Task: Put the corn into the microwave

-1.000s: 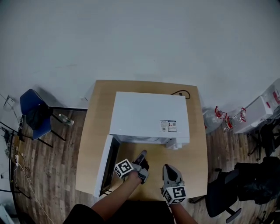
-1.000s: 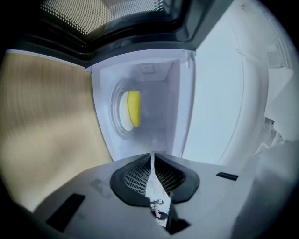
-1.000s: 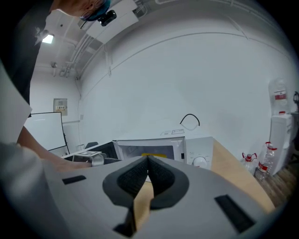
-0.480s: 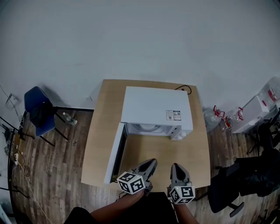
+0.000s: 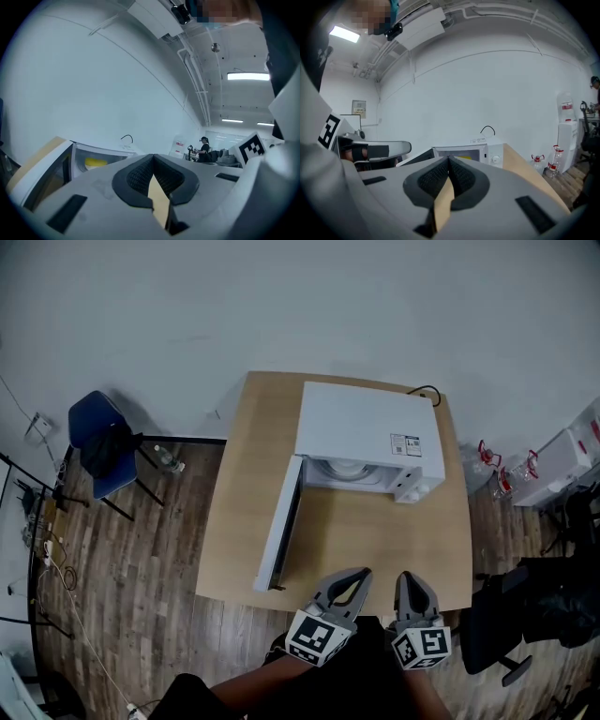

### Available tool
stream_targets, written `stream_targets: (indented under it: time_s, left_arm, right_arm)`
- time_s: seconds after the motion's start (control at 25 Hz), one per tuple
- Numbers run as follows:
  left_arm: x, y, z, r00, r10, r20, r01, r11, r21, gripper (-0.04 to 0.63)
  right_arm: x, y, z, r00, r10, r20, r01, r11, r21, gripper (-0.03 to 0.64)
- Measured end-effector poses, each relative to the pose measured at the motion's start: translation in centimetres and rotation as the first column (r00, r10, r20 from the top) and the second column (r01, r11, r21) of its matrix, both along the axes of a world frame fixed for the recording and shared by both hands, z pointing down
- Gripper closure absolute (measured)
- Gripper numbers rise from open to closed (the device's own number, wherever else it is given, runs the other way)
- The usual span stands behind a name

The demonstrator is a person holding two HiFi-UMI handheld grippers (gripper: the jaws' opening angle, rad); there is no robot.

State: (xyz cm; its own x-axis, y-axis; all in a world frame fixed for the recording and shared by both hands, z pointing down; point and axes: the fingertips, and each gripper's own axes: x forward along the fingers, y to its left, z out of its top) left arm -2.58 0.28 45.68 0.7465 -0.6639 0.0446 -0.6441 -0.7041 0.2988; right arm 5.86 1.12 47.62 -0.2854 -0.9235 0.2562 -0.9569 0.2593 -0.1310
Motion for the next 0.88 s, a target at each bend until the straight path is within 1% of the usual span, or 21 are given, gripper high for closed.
stream_targets:
  time_s: [0.08, 0.16, 0.36, 0.48, 0.56, 0.68, 0.8, 0.88]
  left_arm:
    - [-0.9, 0.5, 0.1, 1.000, -0.030, -0.003, 0.030, 1.000, -0.007, 0.581]
    - [-1.5, 0.9, 0.1, 0.998, -0.062, 0.004, 0.062, 0.998, -0.012, 0.581]
    - [-1.6, 2.8, -0.9, 0.990, -0.135, 0.043, 0.134, 0.991, 0.019, 0.581]
    - [-1.2, 3.7, -1.2, 0.980, -0.184, 0.074, 0.184, 0.983, 0.014, 0.581]
    - [-1.1, 4.5, -1.4, 0.969, -0.226, 0.102, 0.225, 0.974, 0.016, 0.581]
    - [-0.1, 5.6, -1.7, 0.956, -0.264, 0.129, 0.263, 0.965, 0.023, 0.581]
    - [1.7, 7.3, -2.3, 0.955, -0.273, 0.115, 0.273, 0.962, 0.021, 0.581]
    - [2.8, 8.4, -2.7, 0.949, -0.295, 0.108, 0.293, 0.955, 0.035, 0.581]
  right_arm:
    - [-0.6, 0.2, -1.0, 1.000, -0.012, 0.012, 0.012, 1.000, 0.005, 0.557]
    - [-0.8, 0.3, -1.9, 0.999, -0.036, 0.003, 0.036, 0.999, 0.033, 0.557]
    - [-0.3, 0.9, -3.1, 0.996, -0.082, -0.033, 0.084, 0.994, 0.074, 0.557]
    - [0.1, 1.8, -3.4, 0.992, -0.120, -0.051, 0.123, 0.989, 0.082, 0.557]
    - [0.7, 2.9, -3.7, 0.988, -0.137, -0.069, 0.143, 0.986, 0.091, 0.557]
    - [2.3, 4.2, -3.9, 0.986, -0.149, -0.079, 0.156, 0.983, 0.098, 0.557]
    - [3.9, 5.8, -4.5, 0.985, -0.161, -0.059, 0.167, 0.981, 0.102, 0.557]
    - [5.1, 7.0, -5.0, 0.983, -0.168, -0.076, 0.175, 0.978, 0.112, 0.557]
